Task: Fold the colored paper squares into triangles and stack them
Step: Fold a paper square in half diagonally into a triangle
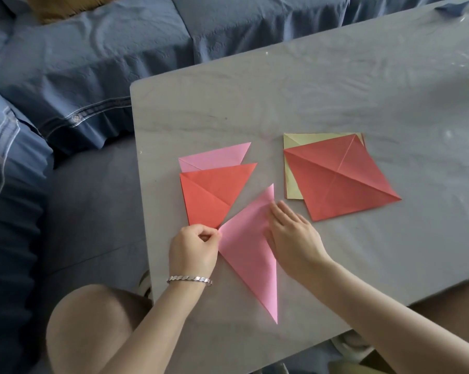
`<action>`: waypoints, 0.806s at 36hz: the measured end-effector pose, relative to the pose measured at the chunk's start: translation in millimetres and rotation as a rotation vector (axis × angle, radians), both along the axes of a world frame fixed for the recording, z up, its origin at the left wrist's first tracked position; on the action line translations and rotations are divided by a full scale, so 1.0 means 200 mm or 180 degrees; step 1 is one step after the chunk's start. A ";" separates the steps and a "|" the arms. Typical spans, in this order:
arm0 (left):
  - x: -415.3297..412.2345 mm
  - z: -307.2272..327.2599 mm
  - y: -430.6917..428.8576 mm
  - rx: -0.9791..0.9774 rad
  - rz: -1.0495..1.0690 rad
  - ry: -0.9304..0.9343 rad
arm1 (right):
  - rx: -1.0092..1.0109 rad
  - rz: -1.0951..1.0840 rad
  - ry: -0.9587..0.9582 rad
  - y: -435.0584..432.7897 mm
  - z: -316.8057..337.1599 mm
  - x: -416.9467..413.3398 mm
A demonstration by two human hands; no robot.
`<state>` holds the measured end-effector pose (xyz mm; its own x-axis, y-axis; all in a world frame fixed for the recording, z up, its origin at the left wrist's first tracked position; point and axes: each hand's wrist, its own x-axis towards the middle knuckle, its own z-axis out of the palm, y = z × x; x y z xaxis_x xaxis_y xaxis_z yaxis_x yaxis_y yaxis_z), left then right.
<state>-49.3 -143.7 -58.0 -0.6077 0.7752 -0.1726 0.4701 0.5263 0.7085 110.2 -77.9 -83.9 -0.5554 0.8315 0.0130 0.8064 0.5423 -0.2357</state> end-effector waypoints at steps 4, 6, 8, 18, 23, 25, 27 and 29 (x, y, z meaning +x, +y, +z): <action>-0.01 -0.01 0.00 0.0018 -0.0041 -0.0012 | 0.0085 -0.0171 -0.0076 0.12 0.07 -0.05; -0.01 -0.01 0.00 0.0018 -0.0052 -0.0003 | -0.0037 -0.0054 -0.0411 0.17 0.07 -0.06; -0.02 -0.02 0.00 0.0025 -0.0048 0.0012 | -0.0126 -0.0031 -0.0629 0.20 0.09 -0.06; -0.01 -0.03 -0.01 0.0142 -0.0026 0.0123 | -0.0608 0.0201 -0.0615 0.13 0.11 0.05; -0.01 -0.03 -0.01 0.0137 -0.0034 0.0103 | -0.0774 0.0546 -0.0610 0.00 0.13 0.11; -0.01 -0.03 -0.01 0.0140 -0.0051 0.0104 | -0.0872 0.0617 -0.0550 -0.06 0.12 0.13; -0.01 -0.03 -0.02 0.0147 -0.0044 0.0110 | -0.0956 0.0666 -0.0515 -0.10 0.12 0.14; 0.00 -0.03 -0.02 0.0147 -0.0029 0.0117 | -0.1016 0.0705 -0.0534 -0.14 0.11 0.15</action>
